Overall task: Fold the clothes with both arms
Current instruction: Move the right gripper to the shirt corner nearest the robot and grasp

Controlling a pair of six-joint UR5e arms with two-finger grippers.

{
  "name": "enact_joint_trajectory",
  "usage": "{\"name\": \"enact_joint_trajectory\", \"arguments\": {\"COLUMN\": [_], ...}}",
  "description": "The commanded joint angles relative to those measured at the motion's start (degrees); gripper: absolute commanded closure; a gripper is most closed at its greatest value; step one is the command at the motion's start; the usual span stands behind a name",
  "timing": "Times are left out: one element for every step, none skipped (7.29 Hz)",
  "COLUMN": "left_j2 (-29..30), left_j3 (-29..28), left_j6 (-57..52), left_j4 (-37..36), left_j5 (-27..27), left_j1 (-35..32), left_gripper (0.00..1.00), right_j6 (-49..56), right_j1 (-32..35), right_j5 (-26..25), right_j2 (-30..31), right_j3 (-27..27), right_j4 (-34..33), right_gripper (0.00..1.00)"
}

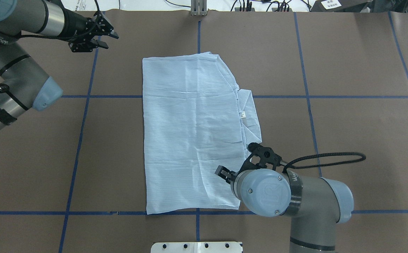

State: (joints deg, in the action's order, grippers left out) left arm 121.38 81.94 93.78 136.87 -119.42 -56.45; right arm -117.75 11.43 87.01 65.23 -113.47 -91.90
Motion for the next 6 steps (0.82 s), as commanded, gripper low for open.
{"name": "enact_joint_trajectory", "arguments": {"left_j2": [-0.3, -0.4, -0.4, -0.4, -0.4, -0.4], "left_j3": [0.2, 0.3, 0.4, 0.5, 0.5, 0.5], "left_j6": [0.0, 0.0, 0.0, 0.0, 0.0, 0.0], "left_j4": [-0.3, -0.3, -0.3, -0.3, -0.3, -0.3], "left_j5": [0.2, 0.3, 0.3, 0.5, 0.7, 0.8], "left_j1": [-0.1, -0.1, -0.2, -0.1, -0.1, -0.1], "left_gripper": [0.47, 0.47, 0.47, 0.47, 0.47, 0.47], "right_j6": [-22.5, -27.6, -28.2, -28.0, -27.9, -27.9], "right_j1": [-3.3, -3.3, -4.0, -4.0, -3.9, -3.8], "right_j5": [-4.7, -4.8, -4.8, -4.8, -4.8, -4.4], "right_j2": [-0.7, -0.5, -0.3, -0.4, -0.4, -0.3], "right_j3": [0.6, 0.6, 1.2, 2.9, 5.1, 5.4], "right_j4": [0.4, 2.8, 3.2, 4.4, 7.6, 8.7], "right_gripper": [0.08, 0.09, 0.09, 0.09, 0.09, 0.09]}}
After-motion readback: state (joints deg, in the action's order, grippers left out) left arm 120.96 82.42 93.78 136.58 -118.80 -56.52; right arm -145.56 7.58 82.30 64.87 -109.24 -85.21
